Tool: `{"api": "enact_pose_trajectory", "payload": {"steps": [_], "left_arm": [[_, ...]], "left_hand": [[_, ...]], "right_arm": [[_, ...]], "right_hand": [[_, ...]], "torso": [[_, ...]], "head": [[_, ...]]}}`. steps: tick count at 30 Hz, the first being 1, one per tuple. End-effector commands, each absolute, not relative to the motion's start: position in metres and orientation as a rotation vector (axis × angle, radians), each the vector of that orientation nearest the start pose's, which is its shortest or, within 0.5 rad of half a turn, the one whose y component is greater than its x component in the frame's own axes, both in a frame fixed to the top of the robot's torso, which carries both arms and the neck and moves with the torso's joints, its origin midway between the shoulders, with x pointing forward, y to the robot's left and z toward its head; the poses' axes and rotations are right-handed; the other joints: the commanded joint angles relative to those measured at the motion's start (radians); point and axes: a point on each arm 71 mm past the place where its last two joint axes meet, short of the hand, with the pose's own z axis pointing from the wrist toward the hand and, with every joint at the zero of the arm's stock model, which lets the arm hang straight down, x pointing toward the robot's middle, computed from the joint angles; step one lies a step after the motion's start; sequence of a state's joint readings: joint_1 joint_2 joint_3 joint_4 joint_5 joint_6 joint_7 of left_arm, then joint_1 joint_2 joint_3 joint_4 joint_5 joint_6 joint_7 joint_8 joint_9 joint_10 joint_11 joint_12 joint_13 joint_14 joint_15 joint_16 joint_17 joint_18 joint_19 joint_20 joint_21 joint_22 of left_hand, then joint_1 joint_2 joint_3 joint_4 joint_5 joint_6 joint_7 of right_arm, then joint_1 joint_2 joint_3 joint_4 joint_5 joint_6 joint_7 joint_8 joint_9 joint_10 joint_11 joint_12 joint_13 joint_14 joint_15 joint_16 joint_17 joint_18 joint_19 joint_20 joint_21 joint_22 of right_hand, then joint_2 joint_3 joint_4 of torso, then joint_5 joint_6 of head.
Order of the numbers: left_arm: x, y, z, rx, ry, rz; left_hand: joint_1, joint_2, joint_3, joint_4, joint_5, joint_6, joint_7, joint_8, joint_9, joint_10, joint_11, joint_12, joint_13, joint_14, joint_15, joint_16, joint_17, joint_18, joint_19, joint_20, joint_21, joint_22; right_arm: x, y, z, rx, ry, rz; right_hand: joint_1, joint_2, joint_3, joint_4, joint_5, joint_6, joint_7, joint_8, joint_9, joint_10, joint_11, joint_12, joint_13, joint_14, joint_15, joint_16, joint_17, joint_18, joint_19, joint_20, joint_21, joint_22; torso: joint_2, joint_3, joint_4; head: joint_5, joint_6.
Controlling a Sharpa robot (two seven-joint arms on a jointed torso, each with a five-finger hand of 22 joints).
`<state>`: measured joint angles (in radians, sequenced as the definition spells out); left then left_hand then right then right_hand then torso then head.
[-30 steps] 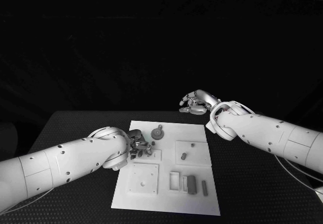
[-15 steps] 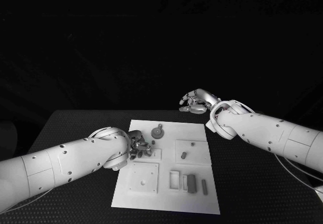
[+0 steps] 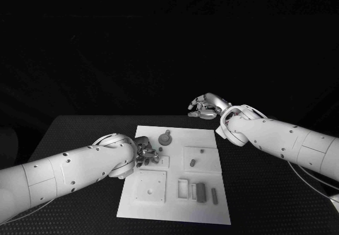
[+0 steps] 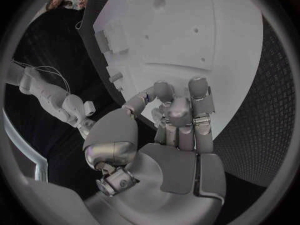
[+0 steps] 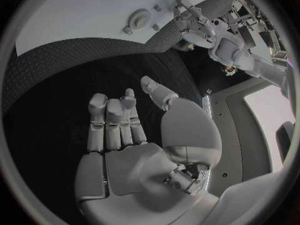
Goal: Assemble the parts on the task board
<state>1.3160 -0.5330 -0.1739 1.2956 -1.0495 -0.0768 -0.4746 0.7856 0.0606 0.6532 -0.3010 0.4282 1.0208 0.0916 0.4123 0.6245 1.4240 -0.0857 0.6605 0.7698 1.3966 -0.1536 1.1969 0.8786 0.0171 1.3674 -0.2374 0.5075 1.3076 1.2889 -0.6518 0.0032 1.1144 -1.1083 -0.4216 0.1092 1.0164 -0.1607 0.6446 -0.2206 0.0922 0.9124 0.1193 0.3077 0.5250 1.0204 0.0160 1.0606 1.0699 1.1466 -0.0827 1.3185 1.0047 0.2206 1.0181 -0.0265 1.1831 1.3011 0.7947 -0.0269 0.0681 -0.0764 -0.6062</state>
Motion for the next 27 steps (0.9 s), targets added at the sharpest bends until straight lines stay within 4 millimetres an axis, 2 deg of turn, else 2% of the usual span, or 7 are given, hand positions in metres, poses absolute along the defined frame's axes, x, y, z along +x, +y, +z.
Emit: {"api": "enact_pose_trajectory", "payload": {"steps": [1, 27], "left_arm": [[0.5218, 0.1261, -0.2133, -0.145, 2.111, -0.458], [0.5220, 0.1261, -0.2153, -0.076, 2.095, -0.412]], "left_hand": [[0.004, 0.010, 0.021, 0.012, -0.004, 0.133, -0.075, 0.000, 0.002, 0.001, -0.008, 0.004, -0.001, -0.052, -0.045, 0.007, -0.003, 0.011, 0.025, -0.022, 0.001, 0.020], [0.007, 0.008, 0.026, 0.012, -0.013, 0.133, -0.076, 0.000, 0.004, 0.000, -0.009, 0.007, -0.004, -0.055, -0.046, 0.016, -0.013, 0.010, 0.026, -0.021, 0.003, 0.020]], "right_arm": [[0.5734, -0.2261, -0.1340, 0.147, 1.442, 0.749], [0.5730, -0.2260, -0.1343, 0.146, 1.448, 0.750]], "right_hand": [[-0.002, -0.007, 0.001, 0.005, 0.002, 0.008, 0.014, -0.006, 0.001, -0.003, 0.007, -0.004, -0.002, -0.007, 0.000, -0.004, -0.001, 0.041, -0.006, 0.000, -0.005, -0.001], [-0.005, -0.006, 0.000, 0.007, 0.002, 0.008, 0.015, -0.007, 0.002, -0.004, 0.007, -0.003, -0.003, -0.008, 0.000, -0.004, -0.001, 0.041, -0.006, 0.002, -0.006, 0.000]], "torso": [[0.000, -0.0003, 0.0002], [0.000, 0.0000, 0.0001]], "head": [[0.000, 0.001], [-0.001, 0.001]]}}
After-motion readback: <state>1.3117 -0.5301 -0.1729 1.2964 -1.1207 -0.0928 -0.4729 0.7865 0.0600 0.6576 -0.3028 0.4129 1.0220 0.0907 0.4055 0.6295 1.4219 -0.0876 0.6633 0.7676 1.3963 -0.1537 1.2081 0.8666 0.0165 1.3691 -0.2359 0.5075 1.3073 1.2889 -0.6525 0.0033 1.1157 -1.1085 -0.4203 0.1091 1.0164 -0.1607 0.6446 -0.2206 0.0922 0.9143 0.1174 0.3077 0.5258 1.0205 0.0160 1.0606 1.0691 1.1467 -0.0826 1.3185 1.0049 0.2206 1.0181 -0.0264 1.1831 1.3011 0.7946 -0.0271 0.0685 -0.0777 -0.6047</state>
